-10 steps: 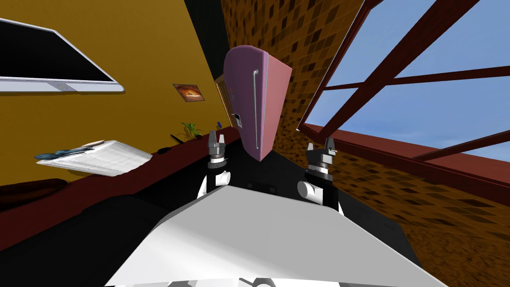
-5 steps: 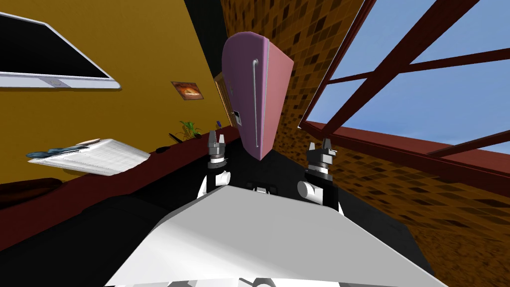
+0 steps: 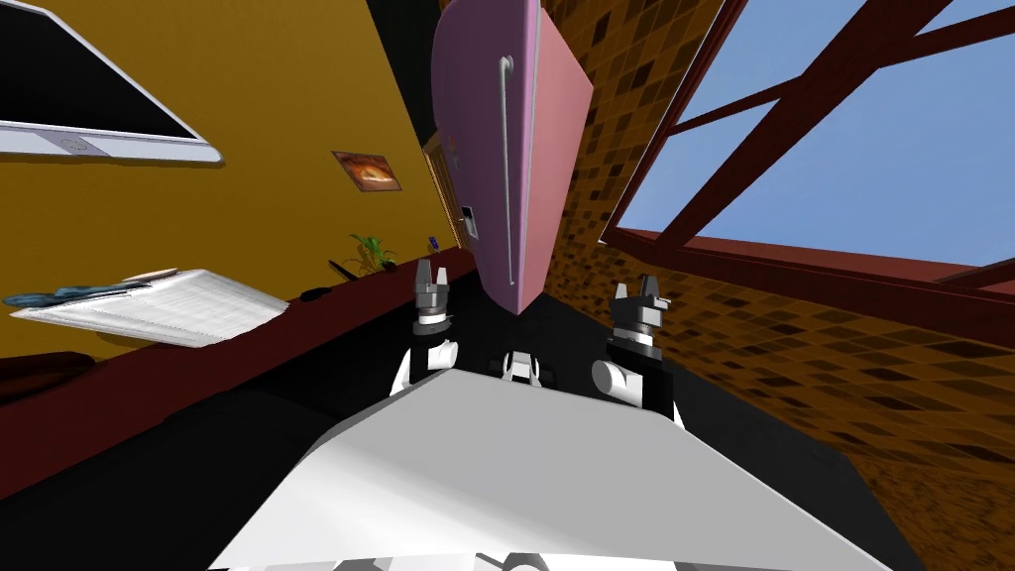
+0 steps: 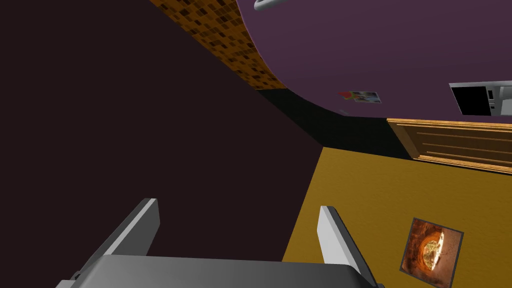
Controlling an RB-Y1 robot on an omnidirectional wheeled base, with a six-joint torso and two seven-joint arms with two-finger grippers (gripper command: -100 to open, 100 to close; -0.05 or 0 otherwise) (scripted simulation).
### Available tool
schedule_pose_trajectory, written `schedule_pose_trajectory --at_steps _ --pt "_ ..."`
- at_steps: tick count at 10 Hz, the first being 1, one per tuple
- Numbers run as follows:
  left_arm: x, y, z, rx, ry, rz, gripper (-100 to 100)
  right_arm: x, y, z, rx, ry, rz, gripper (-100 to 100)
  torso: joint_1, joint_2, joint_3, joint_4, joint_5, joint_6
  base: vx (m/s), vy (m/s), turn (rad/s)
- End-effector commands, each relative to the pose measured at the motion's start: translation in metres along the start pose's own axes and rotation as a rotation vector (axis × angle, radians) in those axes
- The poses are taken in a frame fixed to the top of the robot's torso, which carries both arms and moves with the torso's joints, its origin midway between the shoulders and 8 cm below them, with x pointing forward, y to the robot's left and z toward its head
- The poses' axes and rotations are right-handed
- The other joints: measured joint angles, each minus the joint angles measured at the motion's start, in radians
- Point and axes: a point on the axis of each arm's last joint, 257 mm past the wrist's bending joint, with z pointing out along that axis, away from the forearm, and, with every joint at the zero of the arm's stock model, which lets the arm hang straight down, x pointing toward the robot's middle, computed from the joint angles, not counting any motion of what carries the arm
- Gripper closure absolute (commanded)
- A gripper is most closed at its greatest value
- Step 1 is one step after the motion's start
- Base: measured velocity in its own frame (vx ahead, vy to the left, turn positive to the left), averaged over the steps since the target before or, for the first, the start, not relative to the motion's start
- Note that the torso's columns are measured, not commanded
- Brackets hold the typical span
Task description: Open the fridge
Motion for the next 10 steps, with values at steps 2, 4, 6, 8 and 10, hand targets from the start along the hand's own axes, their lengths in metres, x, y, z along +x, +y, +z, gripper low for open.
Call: schedule_pose_trajectory --at_steps 2,4,6,8,10 --pt "0.009 0.005 0.003 -0.019 0.091 0.035 -100 0.0 0.0 0.0 0.0 0.0 0.0 0 0.0 0.011 -0.024 0.012 0.0 0.0 0.038 -0.018 -0.026" --pt "0.01 0.011 0.005 -0.044 0.125 0.055 -100 0.0 0.0 0.0 0.0 0.0 0.0 0 0.0 0.012 -0.025 0.014 0.0 0.0 0.063 -0.026 -0.039" --pt "0.01 0.018 0.008 -0.077 0.147 0.074 -100 0.0 0.0 0.0 0.0 0.0 0.0 0 0.0 0.013 -0.025 0.014 0.0 0.0 0.073 -0.032 -0.038" --pt "0.008 0.024 0.011 -0.11 0.16 0.092 -100 0.0 0.0 0.0 0.0 0.0 0.0 0 -0.001 0.013 -0.025 0.014 0.0 0.0 0.087 -0.051 -0.051" --pt "0.006 0.03 0.012 -0.139 0.163 0.102 -100 0.0 0.0 0.0 0.0 0.0 0.0 0 0.001 0.014 -0.024 0.014 0.0 0.0 0.062 -0.019 -0.027"
